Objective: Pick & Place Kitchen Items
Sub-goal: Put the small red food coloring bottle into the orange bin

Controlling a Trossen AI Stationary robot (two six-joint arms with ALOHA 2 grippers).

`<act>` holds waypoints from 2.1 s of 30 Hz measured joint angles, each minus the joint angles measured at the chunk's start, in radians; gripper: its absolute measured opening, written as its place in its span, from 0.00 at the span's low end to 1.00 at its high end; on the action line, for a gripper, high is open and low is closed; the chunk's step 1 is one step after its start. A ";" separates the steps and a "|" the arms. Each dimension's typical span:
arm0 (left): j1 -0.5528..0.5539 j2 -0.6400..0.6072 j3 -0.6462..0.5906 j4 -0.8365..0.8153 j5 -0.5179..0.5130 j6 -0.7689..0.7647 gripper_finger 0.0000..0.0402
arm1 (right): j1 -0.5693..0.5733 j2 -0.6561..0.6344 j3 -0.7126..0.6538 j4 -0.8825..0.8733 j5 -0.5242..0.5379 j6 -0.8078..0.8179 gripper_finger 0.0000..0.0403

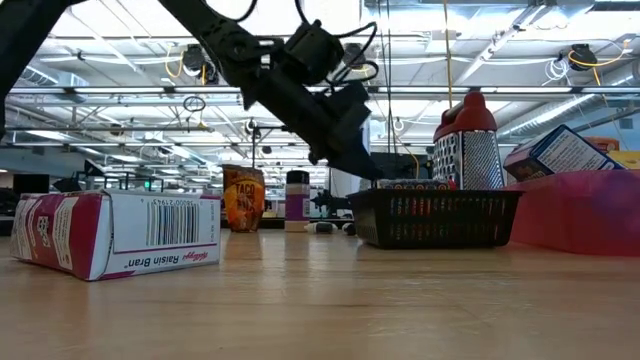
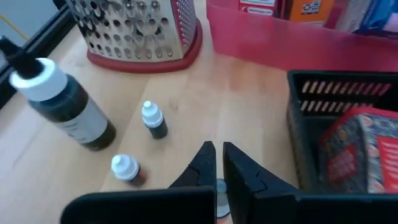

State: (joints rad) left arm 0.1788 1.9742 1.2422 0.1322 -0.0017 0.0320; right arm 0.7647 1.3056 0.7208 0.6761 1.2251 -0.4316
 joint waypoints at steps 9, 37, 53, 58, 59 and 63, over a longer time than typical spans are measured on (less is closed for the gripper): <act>-0.070 -0.127 0.001 -0.339 0.000 -0.018 0.00 | 0.000 0.000 0.000 -0.001 0.000 0.000 0.13; -0.753 -0.440 0.002 -1.062 -0.077 -0.885 0.00 | 0.001 0.000 0.000 -0.014 0.000 0.030 0.13; -1.199 -0.439 0.002 -1.071 -0.246 -1.433 0.00 | 0.001 0.000 0.000 -0.022 0.000 0.052 0.13; -1.298 -0.439 0.002 -1.071 -0.352 -1.471 0.00 | 0.001 0.000 0.000 -0.022 0.000 0.051 0.13; -1.318 -0.439 0.001 -1.069 -0.382 -1.484 0.00 | 0.001 0.000 0.000 -0.022 0.000 0.050 0.13; -1.379 -0.439 -0.026 -1.061 -0.478 -1.539 0.00 | 0.001 0.000 0.000 -0.022 0.000 0.050 0.13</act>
State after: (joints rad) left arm -1.1997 1.5349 1.2164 -0.9284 -0.4799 -1.5067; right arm 0.7654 1.3052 0.7212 0.6537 1.2251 -0.3817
